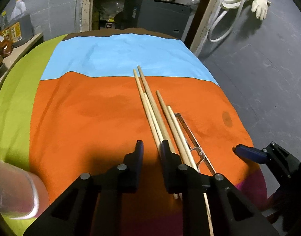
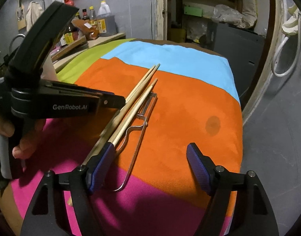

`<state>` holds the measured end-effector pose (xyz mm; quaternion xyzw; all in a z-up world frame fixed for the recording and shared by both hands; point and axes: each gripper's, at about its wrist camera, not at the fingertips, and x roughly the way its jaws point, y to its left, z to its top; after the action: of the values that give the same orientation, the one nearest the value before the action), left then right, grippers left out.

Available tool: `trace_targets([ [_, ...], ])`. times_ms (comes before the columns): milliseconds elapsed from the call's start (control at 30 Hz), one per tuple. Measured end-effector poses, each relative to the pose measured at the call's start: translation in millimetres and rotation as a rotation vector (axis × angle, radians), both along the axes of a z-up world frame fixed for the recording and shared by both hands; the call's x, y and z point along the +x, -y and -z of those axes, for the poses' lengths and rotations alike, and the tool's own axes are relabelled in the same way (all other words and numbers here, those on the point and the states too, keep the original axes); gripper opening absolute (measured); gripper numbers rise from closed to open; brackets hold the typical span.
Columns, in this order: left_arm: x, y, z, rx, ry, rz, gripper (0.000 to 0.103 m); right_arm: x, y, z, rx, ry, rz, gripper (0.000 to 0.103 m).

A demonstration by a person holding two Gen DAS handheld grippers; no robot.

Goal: Organize utensils
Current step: 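Close the left tool on a wooden chopstick while the right tool grasps the metal peeler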

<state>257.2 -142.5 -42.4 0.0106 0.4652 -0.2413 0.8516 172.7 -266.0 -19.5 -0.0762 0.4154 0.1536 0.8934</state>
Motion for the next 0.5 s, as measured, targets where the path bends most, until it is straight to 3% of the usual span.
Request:
trace_targets([
  [133, 8, 7, -2, 0.016, -0.019, 0.030, 0.005, 2, 0, 1, -0.021, -0.008, 0.023, 0.075],
  [233, 14, 7, -2, 0.016, -0.029, 0.033, 0.004, 4, 4, 3, -0.062, -0.004, 0.067, 0.062],
  [500, 5, 0, -2, 0.023, -0.032, 0.021, 0.003, 5, 12, -4, 0.031, 0.004, 0.062, 0.061],
])
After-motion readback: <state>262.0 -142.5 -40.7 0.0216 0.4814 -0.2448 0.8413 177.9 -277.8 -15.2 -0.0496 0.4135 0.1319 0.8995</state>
